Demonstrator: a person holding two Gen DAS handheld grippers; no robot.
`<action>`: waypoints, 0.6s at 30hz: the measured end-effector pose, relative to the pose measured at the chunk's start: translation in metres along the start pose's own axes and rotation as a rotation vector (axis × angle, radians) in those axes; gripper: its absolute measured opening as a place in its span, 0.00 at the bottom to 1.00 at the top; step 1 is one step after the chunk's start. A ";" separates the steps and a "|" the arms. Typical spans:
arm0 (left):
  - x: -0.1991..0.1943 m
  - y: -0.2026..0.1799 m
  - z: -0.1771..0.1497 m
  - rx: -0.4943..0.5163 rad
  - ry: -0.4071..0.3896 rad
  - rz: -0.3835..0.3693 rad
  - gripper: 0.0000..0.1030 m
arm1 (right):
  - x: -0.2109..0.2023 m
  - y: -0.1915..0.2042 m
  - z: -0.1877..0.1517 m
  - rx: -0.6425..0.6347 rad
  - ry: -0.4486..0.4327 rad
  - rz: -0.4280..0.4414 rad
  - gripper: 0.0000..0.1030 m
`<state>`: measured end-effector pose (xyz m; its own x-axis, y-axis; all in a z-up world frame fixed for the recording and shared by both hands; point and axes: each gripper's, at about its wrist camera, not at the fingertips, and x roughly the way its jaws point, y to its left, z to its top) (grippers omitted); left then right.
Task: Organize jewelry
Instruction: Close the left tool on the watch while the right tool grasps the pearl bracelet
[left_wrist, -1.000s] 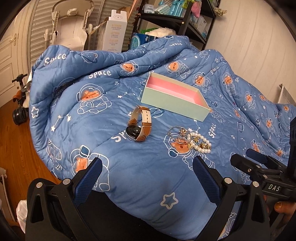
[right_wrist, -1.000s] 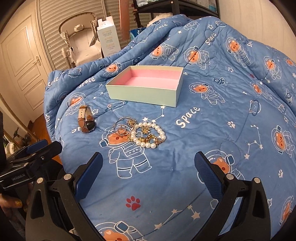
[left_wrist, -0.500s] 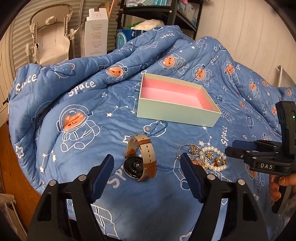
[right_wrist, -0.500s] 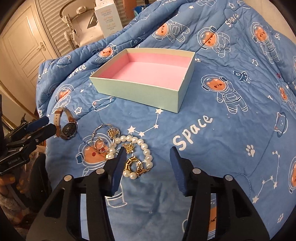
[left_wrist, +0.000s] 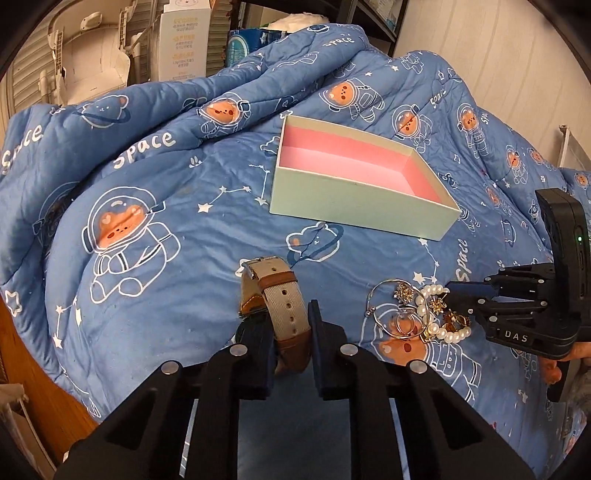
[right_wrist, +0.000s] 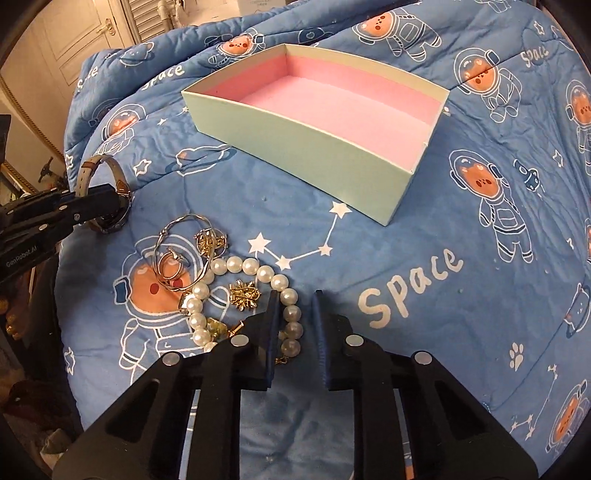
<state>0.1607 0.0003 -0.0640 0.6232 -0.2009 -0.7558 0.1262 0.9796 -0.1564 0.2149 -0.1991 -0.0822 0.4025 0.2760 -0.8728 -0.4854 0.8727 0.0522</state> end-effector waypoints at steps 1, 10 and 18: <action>0.000 -0.001 0.000 0.004 -0.002 -0.001 0.14 | 0.000 -0.001 0.001 0.000 0.000 0.007 0.10; -0.007 -0.005 0.005 0.009 -0.009 -0.042 0.14 | -0.018 0.000 0.004 -0.003 -0.048 0.041 0.10; -0.021 -0.006 0.015 -0.011 0.014 -0.113 0.13 | -0.052 0.007 0.011 0.009 -0.088 0.139 0.10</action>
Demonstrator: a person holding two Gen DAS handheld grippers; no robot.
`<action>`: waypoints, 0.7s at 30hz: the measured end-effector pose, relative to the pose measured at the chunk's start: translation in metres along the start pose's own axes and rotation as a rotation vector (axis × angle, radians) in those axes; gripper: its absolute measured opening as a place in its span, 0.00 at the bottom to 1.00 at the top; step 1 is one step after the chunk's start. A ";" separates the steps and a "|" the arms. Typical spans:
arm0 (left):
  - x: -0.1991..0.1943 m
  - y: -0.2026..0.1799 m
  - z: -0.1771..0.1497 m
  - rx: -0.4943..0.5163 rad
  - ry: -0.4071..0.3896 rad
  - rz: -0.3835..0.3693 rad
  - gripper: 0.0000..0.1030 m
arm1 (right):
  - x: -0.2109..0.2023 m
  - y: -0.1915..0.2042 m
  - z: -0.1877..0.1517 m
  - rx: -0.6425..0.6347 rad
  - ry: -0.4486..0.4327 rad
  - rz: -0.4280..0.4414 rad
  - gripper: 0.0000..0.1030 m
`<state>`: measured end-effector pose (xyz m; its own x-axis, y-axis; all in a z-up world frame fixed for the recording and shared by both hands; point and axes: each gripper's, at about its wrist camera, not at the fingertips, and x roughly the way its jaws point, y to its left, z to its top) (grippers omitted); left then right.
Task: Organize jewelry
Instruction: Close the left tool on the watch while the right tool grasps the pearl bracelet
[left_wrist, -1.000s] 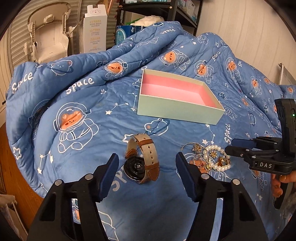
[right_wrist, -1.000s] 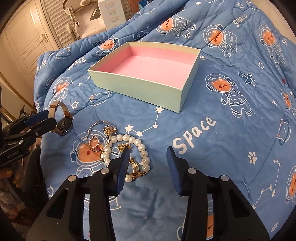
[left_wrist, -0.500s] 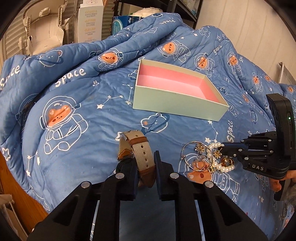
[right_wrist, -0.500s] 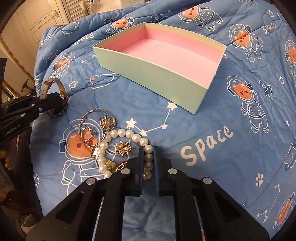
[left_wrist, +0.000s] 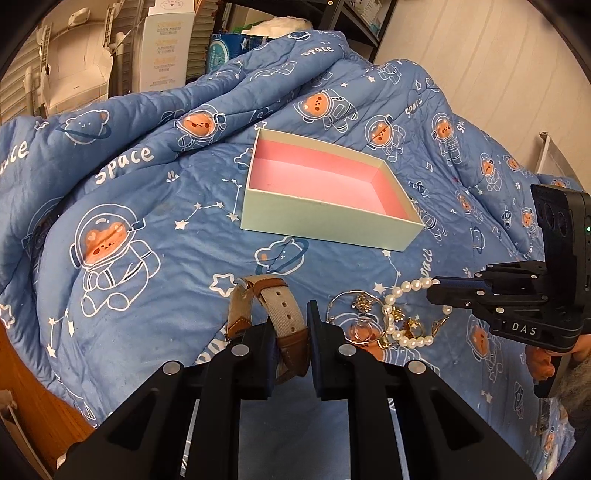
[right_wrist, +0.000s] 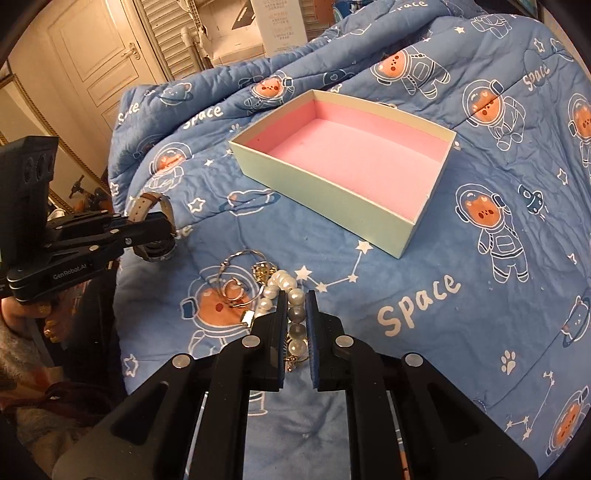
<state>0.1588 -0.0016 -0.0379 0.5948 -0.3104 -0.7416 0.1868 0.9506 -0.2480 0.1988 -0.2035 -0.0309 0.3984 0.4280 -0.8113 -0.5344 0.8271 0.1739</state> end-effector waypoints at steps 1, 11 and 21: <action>-0.003 -0.001 0.001 -0.002 0.001 -0.011 0.13 | -0.004 0.002 0.002 -0.002 -0.005 0.015 0.10; -0.012 -0.017 0.031 0.095 -0.007 -0.063 0.13 | -0.036 0.011 0.033 -0.013 -0.081 0.057 0.10; 0.011 -0.027 0.110 0.152 -0.037 -0.087 0.13 | -0.030 -0.028 0.088 0.071 -0.144 -0.040 0.10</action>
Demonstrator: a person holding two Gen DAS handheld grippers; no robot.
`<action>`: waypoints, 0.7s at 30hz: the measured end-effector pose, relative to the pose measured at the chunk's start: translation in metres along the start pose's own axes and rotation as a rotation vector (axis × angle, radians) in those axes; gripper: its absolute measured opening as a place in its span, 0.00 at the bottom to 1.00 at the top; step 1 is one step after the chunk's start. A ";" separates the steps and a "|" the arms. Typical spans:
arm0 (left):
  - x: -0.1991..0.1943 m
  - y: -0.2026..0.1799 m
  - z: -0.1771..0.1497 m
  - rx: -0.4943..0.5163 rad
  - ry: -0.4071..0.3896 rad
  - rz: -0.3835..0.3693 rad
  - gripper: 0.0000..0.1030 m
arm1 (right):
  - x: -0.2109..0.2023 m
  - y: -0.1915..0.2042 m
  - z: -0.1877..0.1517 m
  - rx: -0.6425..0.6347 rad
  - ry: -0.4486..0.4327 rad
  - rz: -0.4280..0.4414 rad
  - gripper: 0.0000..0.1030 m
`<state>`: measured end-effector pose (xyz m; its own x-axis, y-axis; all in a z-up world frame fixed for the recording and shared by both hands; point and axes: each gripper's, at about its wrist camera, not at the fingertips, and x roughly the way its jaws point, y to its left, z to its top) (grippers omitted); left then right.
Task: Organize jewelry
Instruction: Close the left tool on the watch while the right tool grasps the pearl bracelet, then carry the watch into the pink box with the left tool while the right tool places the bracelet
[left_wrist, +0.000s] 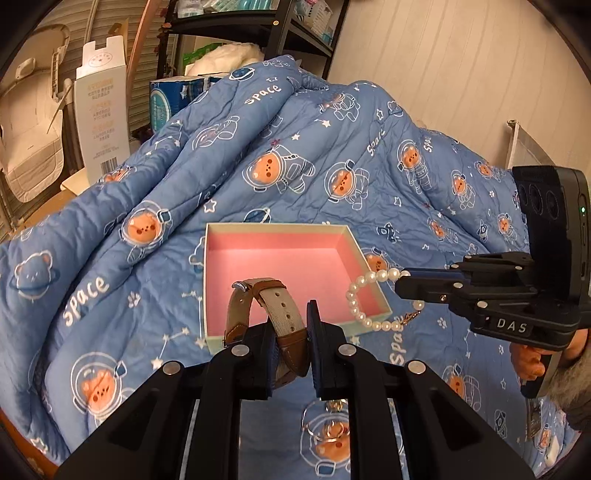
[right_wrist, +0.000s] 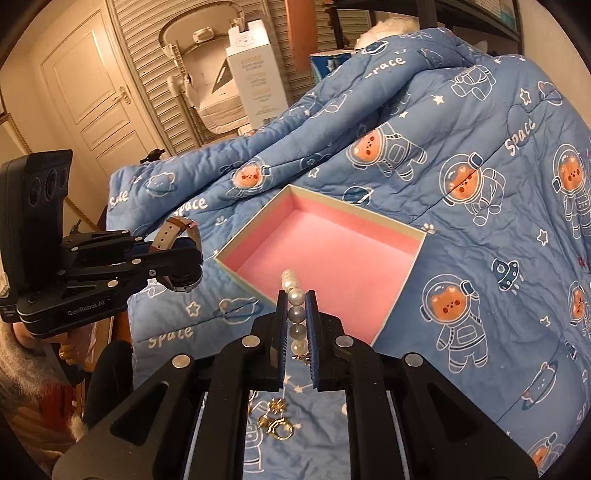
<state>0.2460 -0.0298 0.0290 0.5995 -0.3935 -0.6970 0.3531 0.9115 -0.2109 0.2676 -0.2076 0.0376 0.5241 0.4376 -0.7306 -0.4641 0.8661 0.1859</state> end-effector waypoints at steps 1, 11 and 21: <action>0.006 0.001 0.007 0.002 0.007 -0.005 0.13 | 0.004 -0.004 0.005 0.006 -0.003 -0.019 0.10; 0.079 0.011 0.035 0.037 0.110 0.059 0.13 | 0.054 -0.040 0.037 0.116 0.033 -0.051 0.10; 0.121 0.020 0.041 -0.026 0.117 0.032 0.13 | 0.105 -0.073 0.050 0.321 0.097 0.032 0.10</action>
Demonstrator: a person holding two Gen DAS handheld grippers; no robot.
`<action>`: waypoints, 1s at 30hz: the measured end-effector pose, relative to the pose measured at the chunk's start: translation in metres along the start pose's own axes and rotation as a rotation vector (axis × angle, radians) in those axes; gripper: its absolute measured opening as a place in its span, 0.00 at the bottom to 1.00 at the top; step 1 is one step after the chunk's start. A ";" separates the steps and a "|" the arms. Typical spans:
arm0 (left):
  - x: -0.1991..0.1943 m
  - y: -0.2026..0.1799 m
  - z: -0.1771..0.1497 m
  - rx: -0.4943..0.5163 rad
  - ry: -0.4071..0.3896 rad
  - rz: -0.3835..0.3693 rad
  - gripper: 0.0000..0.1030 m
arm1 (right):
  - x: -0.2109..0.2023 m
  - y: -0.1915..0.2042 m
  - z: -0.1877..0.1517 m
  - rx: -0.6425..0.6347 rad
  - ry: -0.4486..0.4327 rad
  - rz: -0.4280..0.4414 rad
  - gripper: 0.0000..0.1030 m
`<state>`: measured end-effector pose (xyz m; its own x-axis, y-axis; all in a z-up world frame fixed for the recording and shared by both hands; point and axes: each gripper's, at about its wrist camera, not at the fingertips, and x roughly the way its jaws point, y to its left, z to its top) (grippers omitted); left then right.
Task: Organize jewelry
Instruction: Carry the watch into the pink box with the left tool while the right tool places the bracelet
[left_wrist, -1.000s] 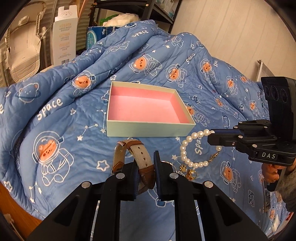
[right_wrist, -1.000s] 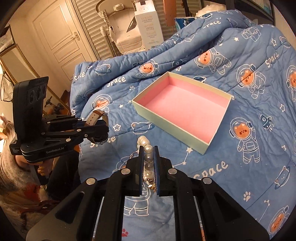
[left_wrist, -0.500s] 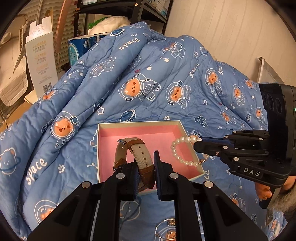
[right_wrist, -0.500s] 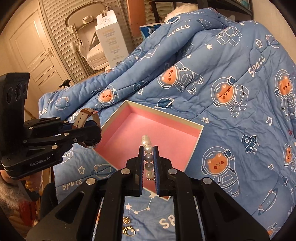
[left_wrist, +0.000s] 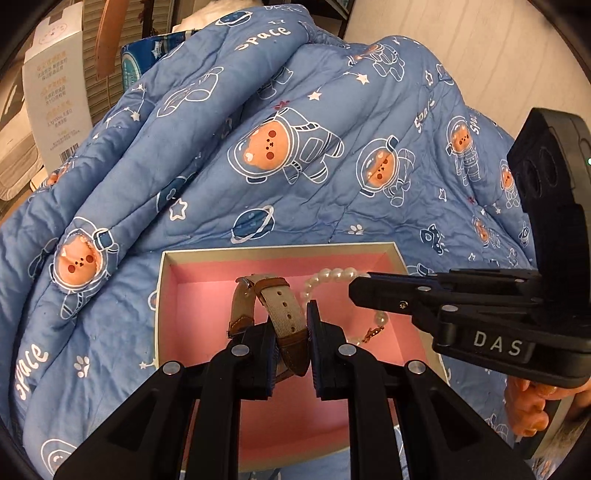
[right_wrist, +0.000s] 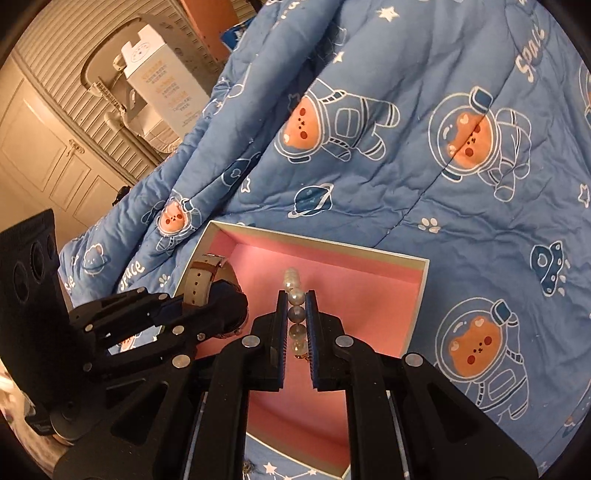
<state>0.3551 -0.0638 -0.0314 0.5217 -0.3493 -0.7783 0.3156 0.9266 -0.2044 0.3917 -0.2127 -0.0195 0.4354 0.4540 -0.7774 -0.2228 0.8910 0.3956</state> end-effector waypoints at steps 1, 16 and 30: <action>0.003 0.001 0.000 -0.015 0.000 -0.012 0.13 | 0.004 -0.004 0.002 0.020 0.004 0.001 0.10; 0.029 0.005 -0.003 -0.074 -0.002 -0.050 0.13 | 0.032 -0.007 0.004 -0.053 0.017 -0.173 0.10; -0.008 0.026 -0.005 -0.179 -0.112 -0.075 0.64 | 0.031 -0.008 0.002 -0.074 -0.010 -0.201 0.25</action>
<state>0.3545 -0.0362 -0.0333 0.5903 -0.4224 -0.6878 0.2163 0.9037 -0.3694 0.4085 -0.2058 -0.0457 0.4864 0.2673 -0.8318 -0.1937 0.9614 0.1956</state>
